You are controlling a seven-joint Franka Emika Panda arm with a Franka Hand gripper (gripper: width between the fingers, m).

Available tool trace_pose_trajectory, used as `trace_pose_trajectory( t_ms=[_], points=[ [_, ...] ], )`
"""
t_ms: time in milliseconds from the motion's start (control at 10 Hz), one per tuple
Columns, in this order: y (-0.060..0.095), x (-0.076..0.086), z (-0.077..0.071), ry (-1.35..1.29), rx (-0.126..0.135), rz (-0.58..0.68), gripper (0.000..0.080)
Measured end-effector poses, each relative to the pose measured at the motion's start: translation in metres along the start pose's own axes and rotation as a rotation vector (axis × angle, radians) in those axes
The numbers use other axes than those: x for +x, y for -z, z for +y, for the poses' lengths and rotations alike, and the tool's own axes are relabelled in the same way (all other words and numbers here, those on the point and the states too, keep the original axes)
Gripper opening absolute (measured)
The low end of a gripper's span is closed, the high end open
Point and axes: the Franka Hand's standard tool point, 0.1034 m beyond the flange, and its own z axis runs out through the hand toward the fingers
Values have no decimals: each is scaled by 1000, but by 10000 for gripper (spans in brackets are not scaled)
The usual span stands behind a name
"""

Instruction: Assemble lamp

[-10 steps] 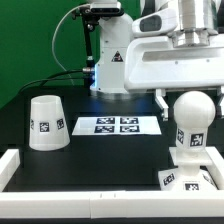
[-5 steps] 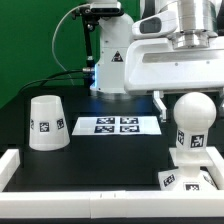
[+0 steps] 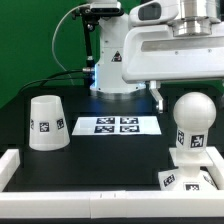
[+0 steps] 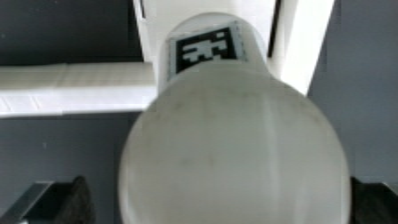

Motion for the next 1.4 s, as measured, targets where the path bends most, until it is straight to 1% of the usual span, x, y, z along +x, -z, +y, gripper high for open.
trace_pose_trajectory(
  t_ms=[200, 300, 400, 500, 600, 700, 800, 900, 1000, 1100, 1400],
  points=[
    [1, 3, 4, -12, -9, -160, 699],
    [0, 4, 4, -22, -14, -216, 699],
    [-1, 0, 4, -31, -18, -278, 699],
    [-3, 0, 2, -50, -14, -324, 699],
    [-6, 4, -4, -66, -6, -294, 699],
    [-7, 2, -12, -67, -4, -287, 699],
    [-7, 3, -11, -72, -4, -282, 699],
    [-7, 3, -10, -84, -6, -282, 675],
    [-7, 3, -11, -104, -9, -282, 567],
    [-7, 3, -11, -162, -15, -282, 570],
    [-7, 2, -11, -382, -47, -280, 570]
  ],
)
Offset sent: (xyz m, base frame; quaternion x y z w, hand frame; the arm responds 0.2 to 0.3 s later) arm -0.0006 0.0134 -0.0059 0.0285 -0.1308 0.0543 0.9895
